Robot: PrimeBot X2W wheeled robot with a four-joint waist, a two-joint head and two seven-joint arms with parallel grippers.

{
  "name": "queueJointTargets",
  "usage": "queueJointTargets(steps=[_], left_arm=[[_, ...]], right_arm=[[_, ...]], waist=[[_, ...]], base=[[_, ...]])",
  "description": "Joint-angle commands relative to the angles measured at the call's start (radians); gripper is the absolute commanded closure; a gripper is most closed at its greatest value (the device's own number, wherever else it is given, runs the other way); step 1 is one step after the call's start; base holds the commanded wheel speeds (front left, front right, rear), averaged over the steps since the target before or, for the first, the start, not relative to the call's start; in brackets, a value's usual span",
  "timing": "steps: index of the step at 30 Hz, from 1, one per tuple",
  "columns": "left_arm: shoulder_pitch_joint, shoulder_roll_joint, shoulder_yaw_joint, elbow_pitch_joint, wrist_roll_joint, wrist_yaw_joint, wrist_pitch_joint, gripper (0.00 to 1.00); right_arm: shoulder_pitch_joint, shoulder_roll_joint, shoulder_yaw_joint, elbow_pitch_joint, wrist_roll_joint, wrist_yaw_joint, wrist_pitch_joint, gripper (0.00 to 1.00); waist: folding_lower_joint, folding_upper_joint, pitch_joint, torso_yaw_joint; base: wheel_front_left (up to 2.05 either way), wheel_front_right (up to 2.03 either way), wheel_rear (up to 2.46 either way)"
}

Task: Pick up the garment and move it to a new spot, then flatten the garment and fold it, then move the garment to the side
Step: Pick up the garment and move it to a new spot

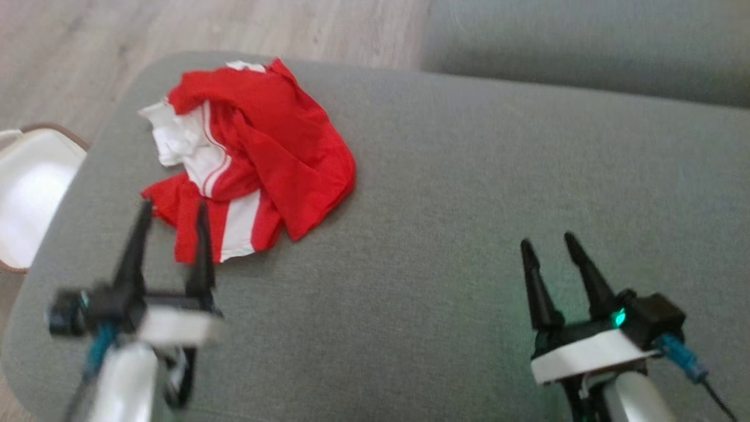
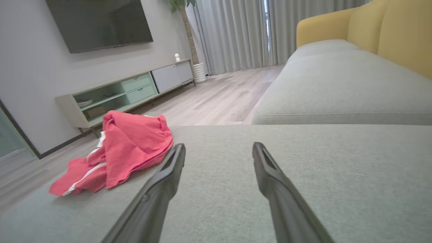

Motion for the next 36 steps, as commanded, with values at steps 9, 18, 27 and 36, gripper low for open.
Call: queueJointTargets(steps=[9,18,27,36], left_arm=[[-0.499,0.227,0.004,0.291,-0.002,-0.058,0.208,0.0],[-0.773,0.381,-0.168,0.559,-0.096,-0.066,0.33,0.0],[-0.885,0.429,-0.307,0.707,-0.2,-0.066,0.307,1.0],[-0.975,0.433,-0.311,0.733,-0.189,-0.044,0.041,1.0]], right_arm=[[-0.114,-0.008,-0.064,-0.101,-0.058,-0.001,-0.014,0.0],[-0.179,-0.008,-0.094,-0.151,-0.069,-0.001,-0.014,0.0],[-0.198,-0.008,-0.097,-0.167,-0.065,-0.001,-0.014,0.0],[-0.197,-0.008,-0.085,-0.147,-0.047,-0.001,-0.014,0.0]], waist=[[-0.0001,0.0,0.23,-0.124],[-0.0001,0.0,0.374,-0.208],[-0.0001,0.0,0.423,-0.242],[-0.0001,0.0,0.37,-0.241]], base=[[0.0,0.0,0.0],[0.0,0.0,0.0],[0.0,0.0,0.0],[0.0,0.0,0.0]])
